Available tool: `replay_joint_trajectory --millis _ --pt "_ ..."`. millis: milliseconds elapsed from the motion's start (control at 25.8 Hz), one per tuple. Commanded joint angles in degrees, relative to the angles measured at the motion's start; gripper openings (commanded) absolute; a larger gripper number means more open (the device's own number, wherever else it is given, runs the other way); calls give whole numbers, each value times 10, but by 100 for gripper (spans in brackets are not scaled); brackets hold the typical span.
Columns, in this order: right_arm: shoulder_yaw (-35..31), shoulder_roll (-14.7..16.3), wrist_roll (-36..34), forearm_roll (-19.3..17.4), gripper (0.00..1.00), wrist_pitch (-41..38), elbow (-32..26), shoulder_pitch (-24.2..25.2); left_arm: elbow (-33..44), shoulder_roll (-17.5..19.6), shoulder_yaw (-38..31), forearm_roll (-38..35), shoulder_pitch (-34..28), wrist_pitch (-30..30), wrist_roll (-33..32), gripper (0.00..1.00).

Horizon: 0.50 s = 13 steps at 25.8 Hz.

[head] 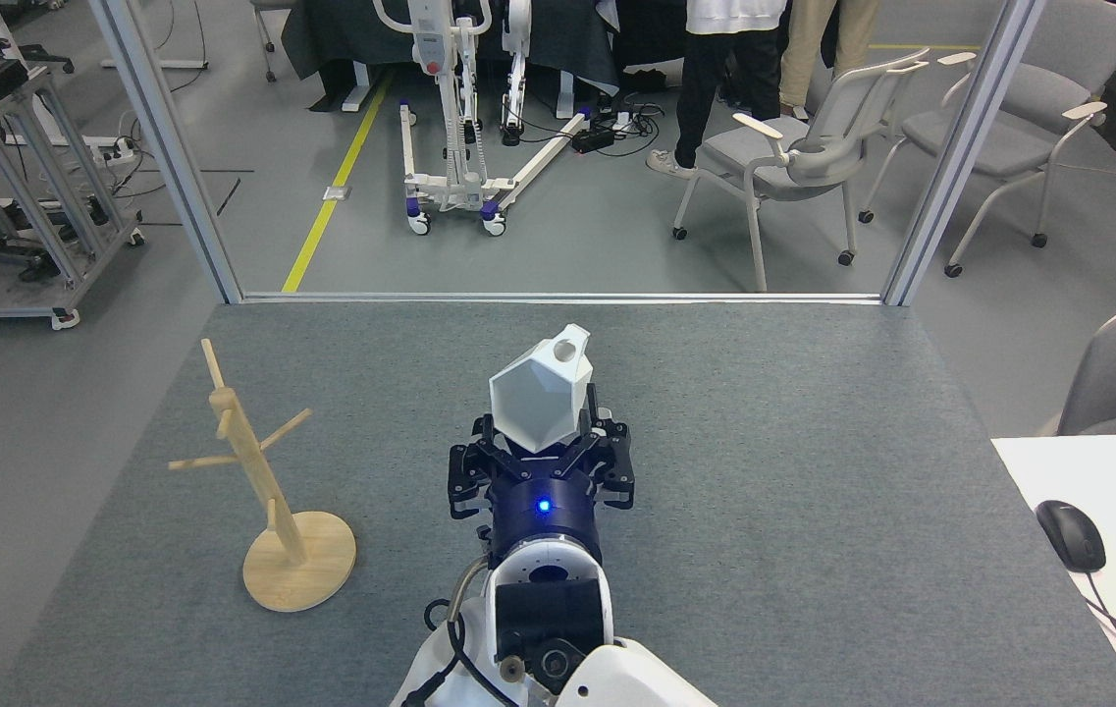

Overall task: Hang cup on storage rack
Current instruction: 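Open the right gripper and withdraw it, left gripper holding the cup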

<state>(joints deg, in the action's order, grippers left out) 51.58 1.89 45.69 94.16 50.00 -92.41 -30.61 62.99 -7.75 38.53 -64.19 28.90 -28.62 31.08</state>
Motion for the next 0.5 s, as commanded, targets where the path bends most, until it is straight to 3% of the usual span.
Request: replay_joint_trajectory --millis 0,77,193,464 --pt "-4 7 -69 64 99 3 -5 -1 -1 -1 1 0 -1 1 -3 16" --pt "-8 22 -138 90 99 4 -9 -3 0 0 1 -1 -1 1 -3 15" --pt "-10 27 -223 92 99 38 -13 -5 -1 0 1 -1 -1 1 -1 10" --pt "-25 44 -351 93 99 100 -14 -10 -1 0 3 -4 -2 3 5 2"
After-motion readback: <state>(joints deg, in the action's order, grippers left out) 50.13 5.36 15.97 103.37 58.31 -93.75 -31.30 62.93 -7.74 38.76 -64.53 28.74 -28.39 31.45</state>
